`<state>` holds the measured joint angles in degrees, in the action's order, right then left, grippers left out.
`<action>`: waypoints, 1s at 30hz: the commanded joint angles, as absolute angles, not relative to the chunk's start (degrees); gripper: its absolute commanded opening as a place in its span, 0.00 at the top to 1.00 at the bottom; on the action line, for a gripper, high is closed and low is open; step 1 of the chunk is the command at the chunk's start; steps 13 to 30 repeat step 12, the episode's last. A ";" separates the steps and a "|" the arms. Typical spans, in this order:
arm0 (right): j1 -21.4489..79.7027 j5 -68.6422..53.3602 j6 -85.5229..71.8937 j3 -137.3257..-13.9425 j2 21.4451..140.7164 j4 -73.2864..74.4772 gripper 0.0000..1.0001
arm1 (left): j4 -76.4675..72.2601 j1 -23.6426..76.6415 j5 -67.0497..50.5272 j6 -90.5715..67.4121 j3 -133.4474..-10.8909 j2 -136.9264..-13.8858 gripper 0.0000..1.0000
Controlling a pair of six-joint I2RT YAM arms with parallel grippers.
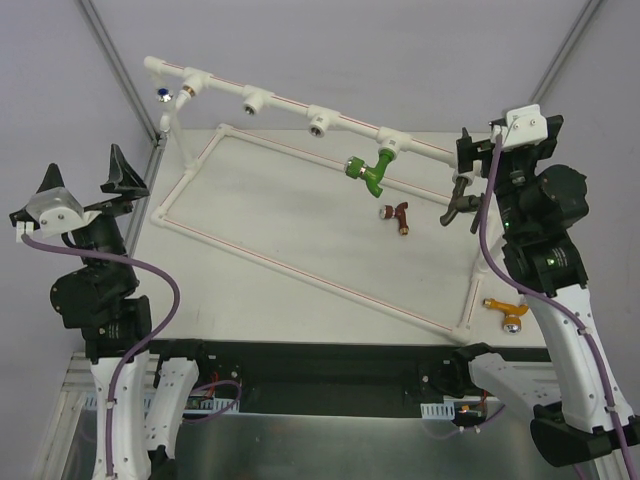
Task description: Install the water faucets
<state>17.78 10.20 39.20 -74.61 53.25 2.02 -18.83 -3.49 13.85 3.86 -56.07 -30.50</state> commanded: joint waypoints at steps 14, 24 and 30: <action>17.23 12.22 37.44 -75.50 54.93 -5.19 0.04 | -21.53 -3.87 9.84 9.40 -55.90 -24.88 0.01; 17.23 12.22 37.44 -75.50 54.93 -5.19 0.04 | -21.53 -3.87 9.84 9.40 -55.90 -24.88 0.01; 17.23 12.22 37.44 -75.50 54.93 -5.19 0.04 | -21.53 -3.87 9.84 9.40 -55.90 -24.88 0.01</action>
